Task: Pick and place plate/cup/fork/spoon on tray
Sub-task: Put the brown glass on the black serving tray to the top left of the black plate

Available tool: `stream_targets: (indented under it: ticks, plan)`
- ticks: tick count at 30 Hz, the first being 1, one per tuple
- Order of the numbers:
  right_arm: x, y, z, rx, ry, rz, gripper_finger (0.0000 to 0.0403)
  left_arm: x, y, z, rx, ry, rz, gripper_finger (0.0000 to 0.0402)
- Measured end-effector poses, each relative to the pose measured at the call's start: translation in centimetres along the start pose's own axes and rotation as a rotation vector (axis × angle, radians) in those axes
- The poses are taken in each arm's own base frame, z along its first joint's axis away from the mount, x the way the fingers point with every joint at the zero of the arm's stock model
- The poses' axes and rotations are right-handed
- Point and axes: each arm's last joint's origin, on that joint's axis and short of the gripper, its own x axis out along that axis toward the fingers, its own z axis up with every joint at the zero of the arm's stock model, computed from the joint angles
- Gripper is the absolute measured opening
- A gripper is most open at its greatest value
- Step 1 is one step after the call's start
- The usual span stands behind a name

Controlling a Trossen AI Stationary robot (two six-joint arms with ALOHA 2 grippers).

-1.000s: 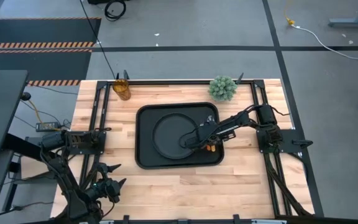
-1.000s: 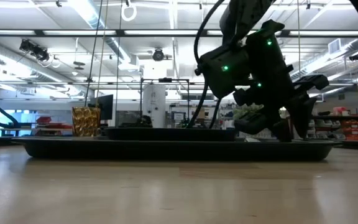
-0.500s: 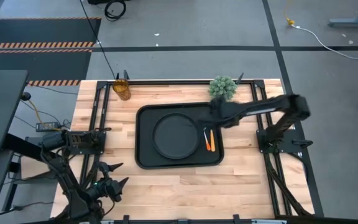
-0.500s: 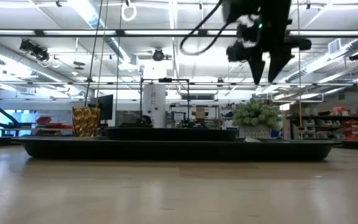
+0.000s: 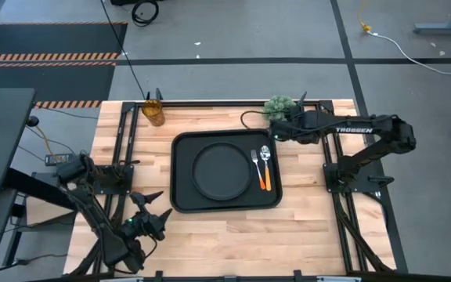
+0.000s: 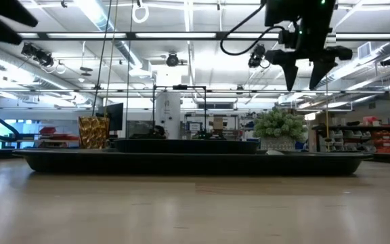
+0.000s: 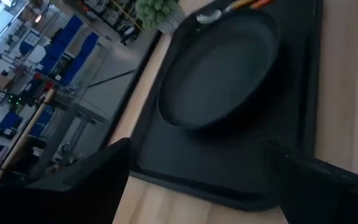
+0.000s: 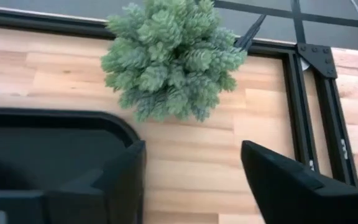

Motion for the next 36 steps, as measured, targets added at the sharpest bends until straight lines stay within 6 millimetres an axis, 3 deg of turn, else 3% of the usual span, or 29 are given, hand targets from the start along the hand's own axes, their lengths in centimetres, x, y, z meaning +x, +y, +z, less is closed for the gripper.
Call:
stream_targets:
  ticks: [4, 10, 17, 21, 29, 32, 36]
  plan:
    - [1.5, -0.1, 0.8, -0.019, -0.004, -0.009, 0.0298, 0.4, 1.6, 0.8, -0.028, -0.012, -0.001, 0.0355]
    - [3.7, 0.3, 2.1, -0.069, 0.005, -0.019, 0.0334, 2.0, 3.9, 0.1, -0.128, -0.013, 0.006, 0.0355]
    - [5.3, 0.6, 3.8, -0.120, -0.007, 0.006, 0.0337, 6.0, 6.7, -1.1, -0.266, 0.085, 0.016, 0.0355]
    - [6.1, 0.4, 4.4, -0.187, 0.009, 0.002, 0.0337, 9.1, 8.3, -0.5, -0.256, 0.146, -0.001, 0.0355]
    - [6.2, 0.1, 4.8, -0.255, 0.004, 0.003, 0.0336, 13.9, 8.6, 0.8, -0.215, 0.051, -0.309, 0.0355]
    - [5.9, 0.5, 4.4, -0.277, 0.001, 0.018, 0.0336, 14.8, 9.5, 0.3, -0.207, 0.038, -0.267, 0.0355]
    - [5.1, 1.2, 3.5, -0.321, -0.008, 0.051, 0.0335, 14.9, 12.2, -0.6, -0.243, 0.034, -0.097, 0.0355]
